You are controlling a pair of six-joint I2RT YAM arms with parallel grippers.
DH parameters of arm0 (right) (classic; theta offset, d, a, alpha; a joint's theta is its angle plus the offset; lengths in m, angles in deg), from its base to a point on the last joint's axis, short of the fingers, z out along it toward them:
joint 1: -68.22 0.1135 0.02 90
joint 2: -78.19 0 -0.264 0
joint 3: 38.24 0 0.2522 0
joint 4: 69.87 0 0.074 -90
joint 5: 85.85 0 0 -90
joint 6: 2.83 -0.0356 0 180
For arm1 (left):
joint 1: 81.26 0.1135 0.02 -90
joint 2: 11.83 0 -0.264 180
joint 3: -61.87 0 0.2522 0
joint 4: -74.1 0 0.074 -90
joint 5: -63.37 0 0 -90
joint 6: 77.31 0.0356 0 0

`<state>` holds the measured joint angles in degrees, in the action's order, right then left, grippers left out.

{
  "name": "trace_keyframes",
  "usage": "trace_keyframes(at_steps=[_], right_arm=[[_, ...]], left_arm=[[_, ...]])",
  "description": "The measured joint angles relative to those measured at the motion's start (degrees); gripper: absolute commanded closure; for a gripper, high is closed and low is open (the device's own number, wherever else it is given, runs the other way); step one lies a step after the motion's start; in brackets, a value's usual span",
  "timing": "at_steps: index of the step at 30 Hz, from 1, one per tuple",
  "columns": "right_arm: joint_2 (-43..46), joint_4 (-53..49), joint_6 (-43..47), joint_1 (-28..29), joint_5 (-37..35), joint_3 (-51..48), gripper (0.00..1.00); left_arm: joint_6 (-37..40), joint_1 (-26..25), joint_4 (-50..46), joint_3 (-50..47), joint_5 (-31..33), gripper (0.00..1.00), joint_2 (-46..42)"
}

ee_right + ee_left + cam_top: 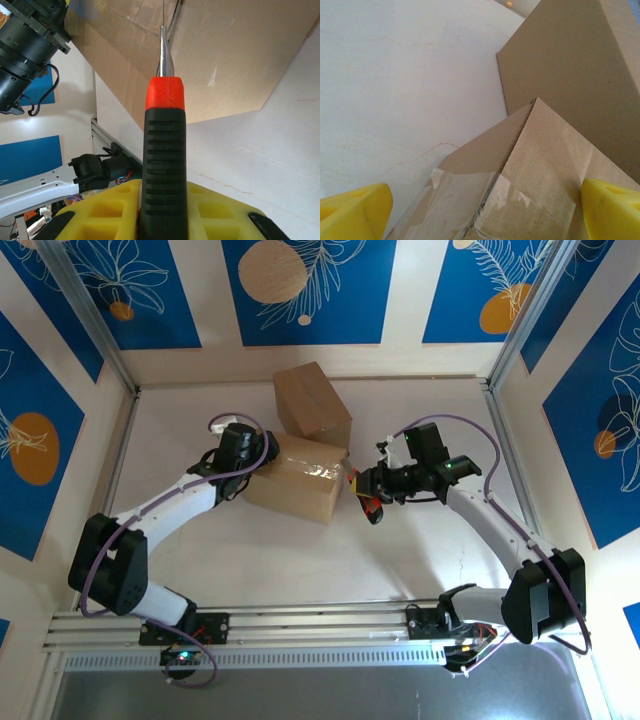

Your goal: Unpack the express box

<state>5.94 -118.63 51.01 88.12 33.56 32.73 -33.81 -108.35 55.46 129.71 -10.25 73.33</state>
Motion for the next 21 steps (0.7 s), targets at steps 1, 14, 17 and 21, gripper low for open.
trace_keyframes(at_steps=[1, 14, 17, 21], right_arm=[[0.0, -0.17, -0.02, 0.02, -0.37, 0.0, 1.0], [-0.7, -0.55, -0.02, 0.94, -2.49, 0.0, 1.0], [-0.68, -0.55, -0.04, 1.09, -2.97, 0.0, 1.0], [-0.02, -0.57, -0.31, 1.14, -3.72, 0.0, 1.0]], left_arm=[[0.02, 0.0, 0.0, 0.0, 0.0, 0.06, 0.0], [-0.02, 0.0, 0.0, 0.0, 0.0, 0.06, 0.0], [-0.02, 0.0, 0.0, 0.0, 0.0, 0.06, 0.0], [-0.04, 0.0, 0.02, 0.0, 0.0, 0.06, 0.0]])
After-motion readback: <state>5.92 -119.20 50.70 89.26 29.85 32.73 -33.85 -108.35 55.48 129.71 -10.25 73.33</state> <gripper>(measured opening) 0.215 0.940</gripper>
